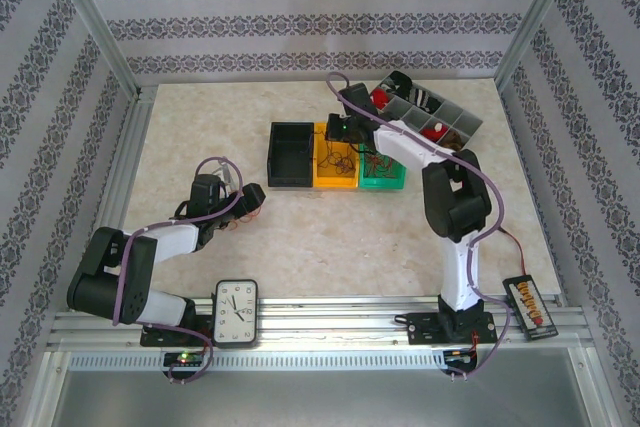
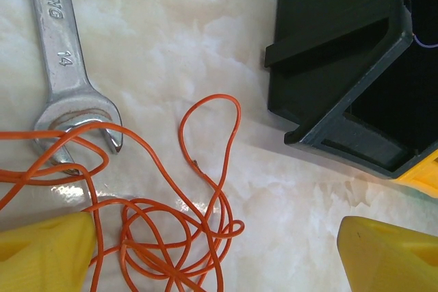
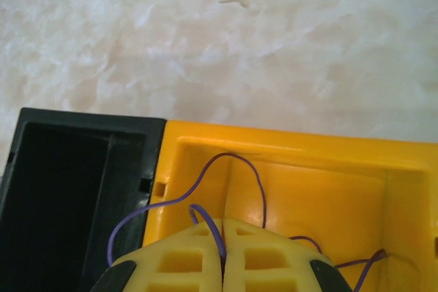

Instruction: Untangle the cables

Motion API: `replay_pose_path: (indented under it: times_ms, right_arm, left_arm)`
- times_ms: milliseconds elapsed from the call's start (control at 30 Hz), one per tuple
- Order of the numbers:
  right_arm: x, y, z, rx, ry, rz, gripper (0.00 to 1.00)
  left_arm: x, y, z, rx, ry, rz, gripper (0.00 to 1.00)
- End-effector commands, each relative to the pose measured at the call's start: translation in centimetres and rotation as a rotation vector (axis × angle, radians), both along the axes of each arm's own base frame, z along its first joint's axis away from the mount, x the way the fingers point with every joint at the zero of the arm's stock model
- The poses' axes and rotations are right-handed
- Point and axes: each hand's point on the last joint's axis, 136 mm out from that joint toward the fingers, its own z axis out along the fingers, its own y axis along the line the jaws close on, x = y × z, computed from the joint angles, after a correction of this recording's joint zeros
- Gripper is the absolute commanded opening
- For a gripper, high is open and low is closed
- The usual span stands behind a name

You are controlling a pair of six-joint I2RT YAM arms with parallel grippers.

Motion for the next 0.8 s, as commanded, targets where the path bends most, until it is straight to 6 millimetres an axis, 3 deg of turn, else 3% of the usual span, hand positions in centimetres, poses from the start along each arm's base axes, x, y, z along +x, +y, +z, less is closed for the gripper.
replay_pose_path:
  times_ms: [0,167,233,433,567,767]
  right_arm:
    - [1.3,-1.0,0.2,-0.041,-0.024,-0.050,0.08]
    - [1.0,-2.2,-0.3,-0.159,-0.032,-0.078,0.10]
    - [0.6,-1.9,-0.1,-0.180,-0.035,-0.057,0.16]
    - [-1.1,-1.1,3.1,-0.169,-0.102,-0.001,0.36]
    - [-2.2,-0.9,5.3,-0.115,-0.132,0.006,0.38]
    - [-4.0,1.7,4.3,-0.007,-0.049,0.100,0.38]
  left_arm:
    - [-0.4,0.0,0.0,0.018,0.014,-0.012,0.91]
    - [-0.1,-0.2,0.1,0.013,0.016,-0.021,0.88]
    - [0.0,-0.2,0.0,0.014,0.020,-0.020,0.85]
    - [0.3,-0.4,-0.1,0.010,0.023,-0.019,0.79]
    - [0.5,-0.7,-0.2,0.007,0.023,-0.025,0.77]
    - [0.8,-1.2,-0.4,-0.012,0.016,-0.030,0.64]
